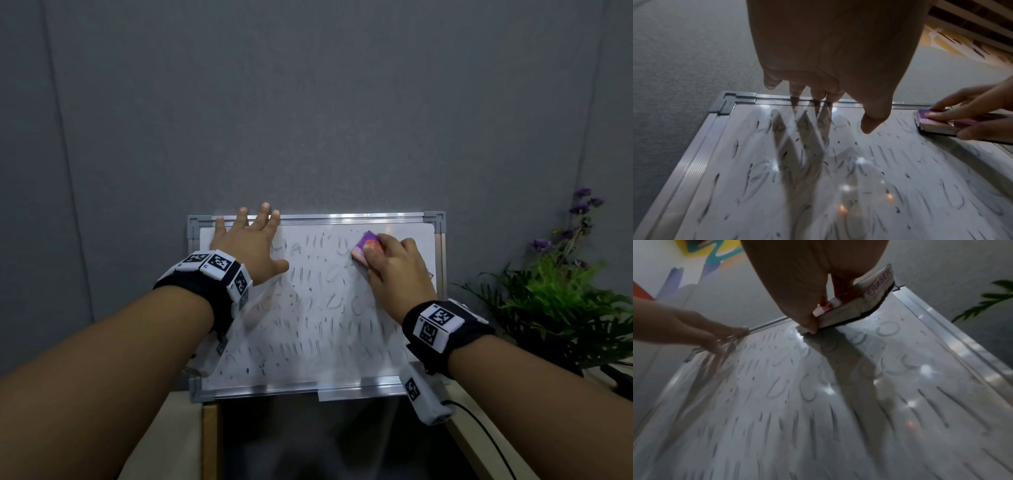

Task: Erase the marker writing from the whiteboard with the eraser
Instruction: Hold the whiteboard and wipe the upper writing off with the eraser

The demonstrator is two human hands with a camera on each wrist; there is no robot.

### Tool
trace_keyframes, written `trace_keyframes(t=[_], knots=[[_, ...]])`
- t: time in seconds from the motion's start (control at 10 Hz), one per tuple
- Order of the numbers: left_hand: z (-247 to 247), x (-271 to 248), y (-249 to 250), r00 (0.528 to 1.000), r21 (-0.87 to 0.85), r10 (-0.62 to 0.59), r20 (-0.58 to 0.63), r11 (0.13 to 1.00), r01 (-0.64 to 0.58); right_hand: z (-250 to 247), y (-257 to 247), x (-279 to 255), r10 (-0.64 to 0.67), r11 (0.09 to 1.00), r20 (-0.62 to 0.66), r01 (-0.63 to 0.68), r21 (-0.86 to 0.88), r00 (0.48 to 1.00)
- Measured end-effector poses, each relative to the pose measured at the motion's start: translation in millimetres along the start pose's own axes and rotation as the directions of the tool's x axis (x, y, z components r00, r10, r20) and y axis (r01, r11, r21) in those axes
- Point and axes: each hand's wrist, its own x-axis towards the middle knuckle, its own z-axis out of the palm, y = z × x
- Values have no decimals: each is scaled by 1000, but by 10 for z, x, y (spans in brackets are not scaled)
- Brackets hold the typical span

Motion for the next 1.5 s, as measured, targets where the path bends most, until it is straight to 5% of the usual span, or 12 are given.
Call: trace_keyframes(t=[0.1, 0.3, 0.5, 0.8, 1.0, 1.2, 1.4, 1.5], knots=[[2, 1, 8, 1000, -4, 2, -3, 1000, -2, -26, -14, 83, 43, 999, 4, -43, -3, 999], [-4, 1, 2, 1000, -1, -1, 6, 1000, 1, -52, -113, 107, -86, 996, 77, 87, -8, 993], [-2, 1, 6, 1000, 0, 1, 2, 1000, -1, -65, -2, 94, -2, 1000, 50, 3, -23, 999], [-12, -3, 8, 1000, -1, -1, 10, 1000, 1, -28, -78, 57, -113, 993, 64, 114, -14, 992], [-3, 0, 7, 1000, -4, 2, 8, 1000, -2, -52, -127, 217, -42, 999, 42, 42, -8, 998], [-8, -10, 3, 1000, -5, 2, 3, 1000, -2, -60, -211, 58, -161, 987, 103, 160, 17, 982], [-1, -4, 11, 1000, -7, 0, -2, 1000, 0, -57, -199, 150, -29, 999, 70, 28, 20, 997], [-1, -1, 6, 1000, -8, -1, -8, 1000, 1, -49, -264, 165, -73, 997, 79, 72, 20, 994]])
